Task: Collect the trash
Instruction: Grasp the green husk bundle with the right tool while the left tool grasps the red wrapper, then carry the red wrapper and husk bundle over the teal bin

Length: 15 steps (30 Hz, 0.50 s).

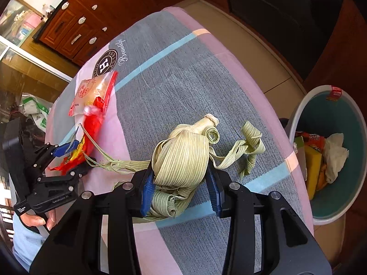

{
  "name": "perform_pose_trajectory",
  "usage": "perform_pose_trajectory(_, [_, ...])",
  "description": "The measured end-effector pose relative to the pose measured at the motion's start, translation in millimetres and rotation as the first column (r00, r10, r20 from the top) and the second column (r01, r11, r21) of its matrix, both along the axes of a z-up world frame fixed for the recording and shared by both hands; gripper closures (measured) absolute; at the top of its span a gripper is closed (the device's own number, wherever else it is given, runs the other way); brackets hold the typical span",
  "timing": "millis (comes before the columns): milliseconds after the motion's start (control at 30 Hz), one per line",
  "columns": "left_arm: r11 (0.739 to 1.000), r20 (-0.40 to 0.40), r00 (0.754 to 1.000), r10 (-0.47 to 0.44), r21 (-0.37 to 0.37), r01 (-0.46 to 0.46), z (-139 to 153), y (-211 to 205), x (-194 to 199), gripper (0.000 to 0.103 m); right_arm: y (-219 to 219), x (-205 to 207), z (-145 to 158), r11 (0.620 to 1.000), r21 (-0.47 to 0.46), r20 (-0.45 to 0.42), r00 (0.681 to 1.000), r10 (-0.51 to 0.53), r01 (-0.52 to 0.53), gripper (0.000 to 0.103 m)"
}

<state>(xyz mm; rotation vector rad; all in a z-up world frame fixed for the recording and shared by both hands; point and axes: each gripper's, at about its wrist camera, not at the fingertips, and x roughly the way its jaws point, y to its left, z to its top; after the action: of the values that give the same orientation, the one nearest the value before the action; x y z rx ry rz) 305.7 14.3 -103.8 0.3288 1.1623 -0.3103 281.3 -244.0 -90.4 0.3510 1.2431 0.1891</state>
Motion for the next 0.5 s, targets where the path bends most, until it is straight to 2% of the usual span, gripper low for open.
perform_pose_trajectory(67, [0.998,0.016,0.999,0.052,0.025,-0.053,4.4,0.4,-5.2,0.078,-1.2,-2.8,-0.1,1.000,0.004,0.000,1.000,-0.001,0.001,0.065])
perform_pose_trajectory(133, [0.996,0.020,0.996,0.091,0.021,-0.091,10.3,-0.9,-12.7,0.084,-2.2,-6.6,1.9,1.000,0.006,0.006,1.000,-0.002,0.002,0.065])
perform_pose_trajectory(300, [0.988,0.050,0.987,0.156,-0.020,-0.155,31.8,-8.1,-42.7,0.090,-9.4,-23.4,14.4,1.000,0.020,0.034,0.999,-0.005,0.005,0.065])
perform_pose_trajectory(500, [0.989,0.107,0.984,0.143,-0.064,-0.136,62.1,-36.8,-76.2,0.093,-36.1,-52.7,37.3,0.998,0.047,0.087,0.995,-0.043,0.039,0.065])
